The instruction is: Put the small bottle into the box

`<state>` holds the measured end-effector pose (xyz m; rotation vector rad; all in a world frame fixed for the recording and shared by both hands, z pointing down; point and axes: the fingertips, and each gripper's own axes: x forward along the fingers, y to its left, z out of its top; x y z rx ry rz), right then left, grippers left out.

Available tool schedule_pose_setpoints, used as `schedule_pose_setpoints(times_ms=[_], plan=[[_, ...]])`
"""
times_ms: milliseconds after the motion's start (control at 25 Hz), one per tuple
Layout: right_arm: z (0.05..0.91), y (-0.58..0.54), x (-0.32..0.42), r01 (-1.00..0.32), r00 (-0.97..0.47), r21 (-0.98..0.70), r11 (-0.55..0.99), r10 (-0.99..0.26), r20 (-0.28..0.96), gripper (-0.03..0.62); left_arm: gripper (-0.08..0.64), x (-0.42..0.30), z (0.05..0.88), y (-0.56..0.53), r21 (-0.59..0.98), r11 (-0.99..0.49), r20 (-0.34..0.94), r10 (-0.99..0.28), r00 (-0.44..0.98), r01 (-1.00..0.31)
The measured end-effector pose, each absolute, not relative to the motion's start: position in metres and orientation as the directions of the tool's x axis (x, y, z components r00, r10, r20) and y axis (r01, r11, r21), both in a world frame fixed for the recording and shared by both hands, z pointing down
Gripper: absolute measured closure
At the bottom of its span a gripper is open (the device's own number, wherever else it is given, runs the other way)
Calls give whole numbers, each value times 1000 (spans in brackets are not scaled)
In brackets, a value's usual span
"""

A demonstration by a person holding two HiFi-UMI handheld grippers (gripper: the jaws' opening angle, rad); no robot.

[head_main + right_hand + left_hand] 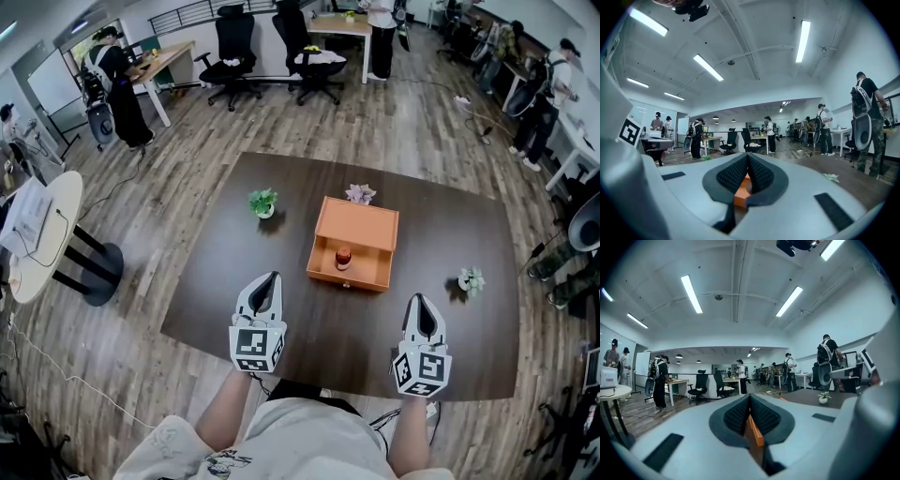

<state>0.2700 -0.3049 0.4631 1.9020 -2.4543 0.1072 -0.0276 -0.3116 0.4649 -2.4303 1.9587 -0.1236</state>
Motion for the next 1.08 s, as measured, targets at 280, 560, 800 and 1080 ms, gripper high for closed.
schedule_pose_setpoints(times_ms=[280, 560, 800, 1080], plan=[[470, -305, 268, -966, -257, -11, 257, -961, 98, 592, 557, -24, 468, -312, -67, -216, 61, -975, 212, -974], [469, -303, 270, -966, -257, -7, 258, -962, 94, 592, 557, -22, 472, -310, -62, -221, 66, -974, 217, -973], [469, -303, 269, -967, -255, -5, 255, -963, 92, 592, 558, -20, 472, -311, -62, -228, 64, -973, 224, -972], [469, -301, 269, -968, -252, -7, 253, -963, 93, 592, 557, -20, 473, -310, -62, -230, 66, -972, 226, -971]])
